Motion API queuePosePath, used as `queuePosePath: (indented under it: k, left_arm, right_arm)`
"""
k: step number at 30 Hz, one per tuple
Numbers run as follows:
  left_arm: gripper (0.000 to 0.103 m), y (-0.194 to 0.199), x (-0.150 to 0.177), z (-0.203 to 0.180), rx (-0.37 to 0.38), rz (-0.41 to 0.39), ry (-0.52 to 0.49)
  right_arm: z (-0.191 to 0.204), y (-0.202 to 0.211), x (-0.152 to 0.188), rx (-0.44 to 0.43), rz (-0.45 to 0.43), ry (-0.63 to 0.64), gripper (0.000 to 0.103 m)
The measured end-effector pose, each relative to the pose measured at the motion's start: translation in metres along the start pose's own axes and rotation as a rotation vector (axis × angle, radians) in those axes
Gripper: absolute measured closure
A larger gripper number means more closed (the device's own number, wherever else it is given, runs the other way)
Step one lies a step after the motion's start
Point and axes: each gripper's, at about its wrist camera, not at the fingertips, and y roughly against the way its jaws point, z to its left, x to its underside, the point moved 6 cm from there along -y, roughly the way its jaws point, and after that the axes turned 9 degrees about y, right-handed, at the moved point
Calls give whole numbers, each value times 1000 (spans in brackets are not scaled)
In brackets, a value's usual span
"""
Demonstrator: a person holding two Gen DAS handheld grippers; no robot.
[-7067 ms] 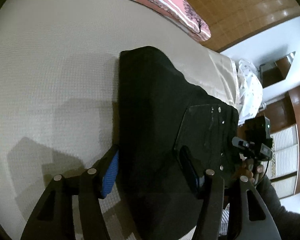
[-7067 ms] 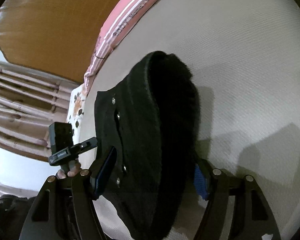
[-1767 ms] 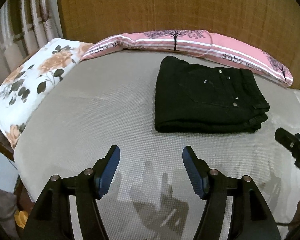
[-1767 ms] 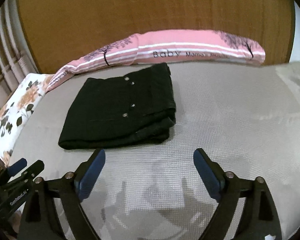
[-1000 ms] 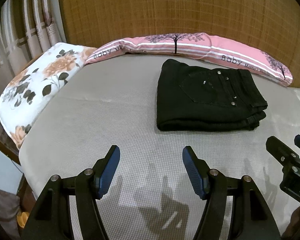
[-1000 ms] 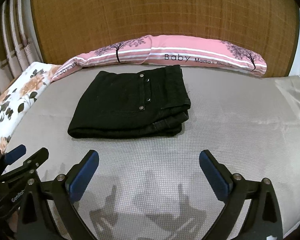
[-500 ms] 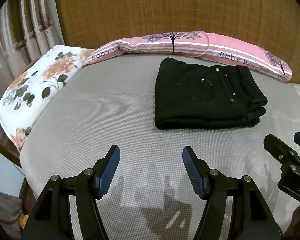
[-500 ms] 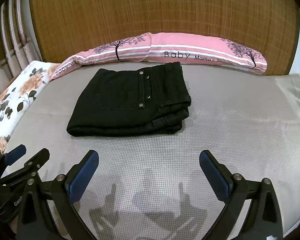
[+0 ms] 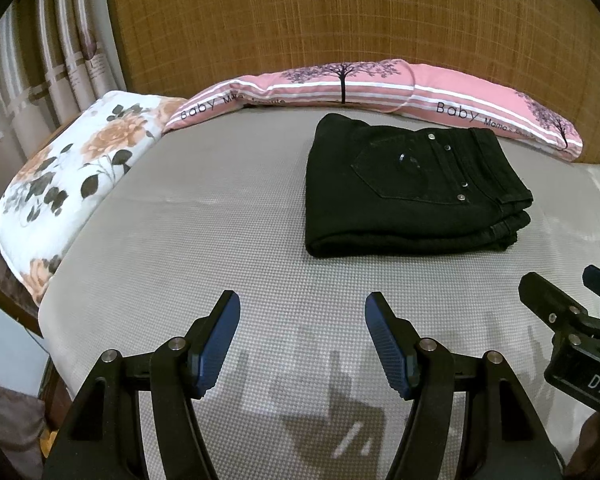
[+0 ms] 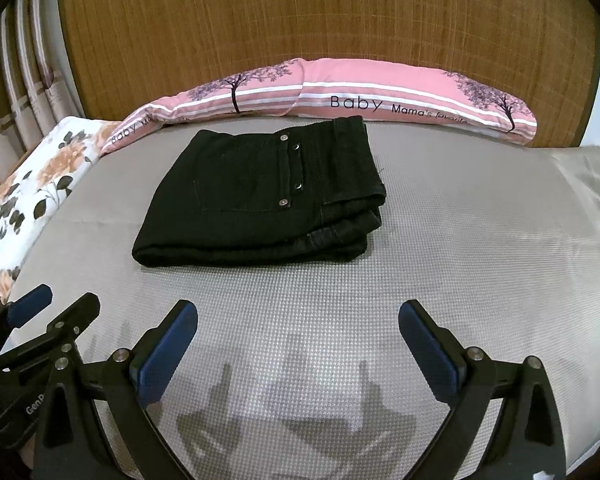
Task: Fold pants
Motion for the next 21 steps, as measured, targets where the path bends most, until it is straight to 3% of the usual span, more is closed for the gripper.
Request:
queuePosePath:
  k: [21]
  left_arm:
    - [37,-10,0,-1,21,22,-13]
  right_arm:
    - [-1,-4,1,4,16,2,3]
